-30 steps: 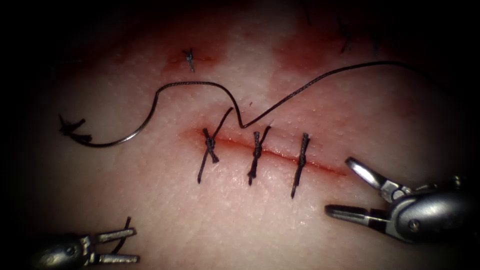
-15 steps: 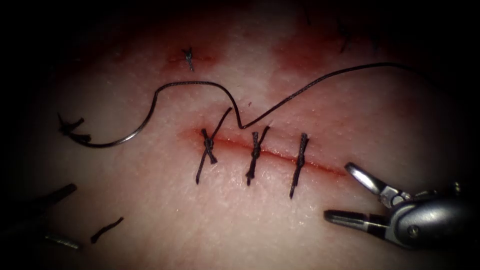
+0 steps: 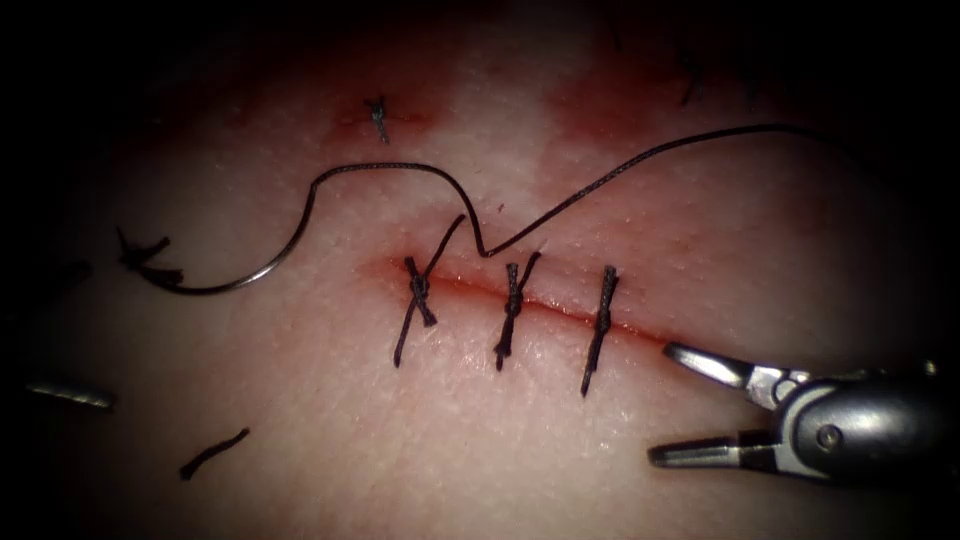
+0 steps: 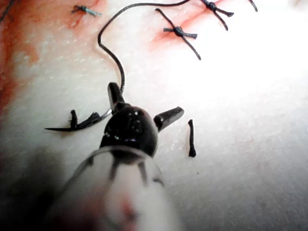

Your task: Wound Closure

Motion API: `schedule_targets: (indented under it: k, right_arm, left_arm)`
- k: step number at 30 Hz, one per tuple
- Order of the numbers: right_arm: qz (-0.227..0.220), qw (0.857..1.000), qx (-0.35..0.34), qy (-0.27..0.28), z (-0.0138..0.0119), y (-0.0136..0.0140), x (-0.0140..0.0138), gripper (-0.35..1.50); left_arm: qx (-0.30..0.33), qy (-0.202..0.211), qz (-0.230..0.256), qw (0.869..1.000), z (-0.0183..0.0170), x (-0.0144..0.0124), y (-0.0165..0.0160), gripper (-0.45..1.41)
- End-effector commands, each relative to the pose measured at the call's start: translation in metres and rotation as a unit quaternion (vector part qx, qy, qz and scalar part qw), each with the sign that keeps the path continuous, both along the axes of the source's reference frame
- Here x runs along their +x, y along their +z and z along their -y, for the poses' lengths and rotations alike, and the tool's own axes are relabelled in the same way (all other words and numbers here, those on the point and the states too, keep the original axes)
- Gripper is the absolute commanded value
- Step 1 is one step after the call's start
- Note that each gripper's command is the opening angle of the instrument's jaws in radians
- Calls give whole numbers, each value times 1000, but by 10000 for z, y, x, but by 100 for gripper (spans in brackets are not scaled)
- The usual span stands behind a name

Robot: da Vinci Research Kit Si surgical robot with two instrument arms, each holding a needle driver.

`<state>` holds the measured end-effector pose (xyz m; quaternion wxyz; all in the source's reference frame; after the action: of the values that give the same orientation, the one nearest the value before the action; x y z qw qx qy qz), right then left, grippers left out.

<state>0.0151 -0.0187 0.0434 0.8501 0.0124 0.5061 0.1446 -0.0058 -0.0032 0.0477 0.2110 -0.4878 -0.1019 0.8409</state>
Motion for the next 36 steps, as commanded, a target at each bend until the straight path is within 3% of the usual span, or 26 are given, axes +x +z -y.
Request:
schedule_targets:
  k: [1, 2, 3, 5, 7, 9, 15, 36]
  right_arm:
    - [-13, 1000, 13, -4, -5, 2, 7, 123]
    - [-33, 998, 46, -20, -14, -2, 6, 109]
    - [-38, 997, 57, -30, -19, -3, 5, 104]
    - [-36, 997, 59, -29, -33, -8, 1, 106]
    - [-39, 998, 53, -7, -43, -12, -4, 121]
    - [-47, 997, 53, -1, -43, -16, -13, 123]
    - [-54, 998, 36, 23, -38, -13, -31, 118]
    - [-52, 998, 28, 37, -35, -14, -23, 118]
  left_arm:
    - [-10, 7, 18, 1000, -2, -20, 4, 89]
    - [-30, 24, 55, 998, -14, -53, -4, 79]
    - [-33, 31, 68, 997, -19, -67, -6, 78]
    - [-34, 45, 91, 994, -25, -89, -6, 76]
    - [-36, 58, 112, 991, -31, -111, -3, 69]
    - [-44, 77, 136, 987, -29, -133, 11, 74]
    - [-7, 75, 129, 989, -14, -137, 43, 67]
    - [14, 62, 121, 991, -16, -123, 45, 69]
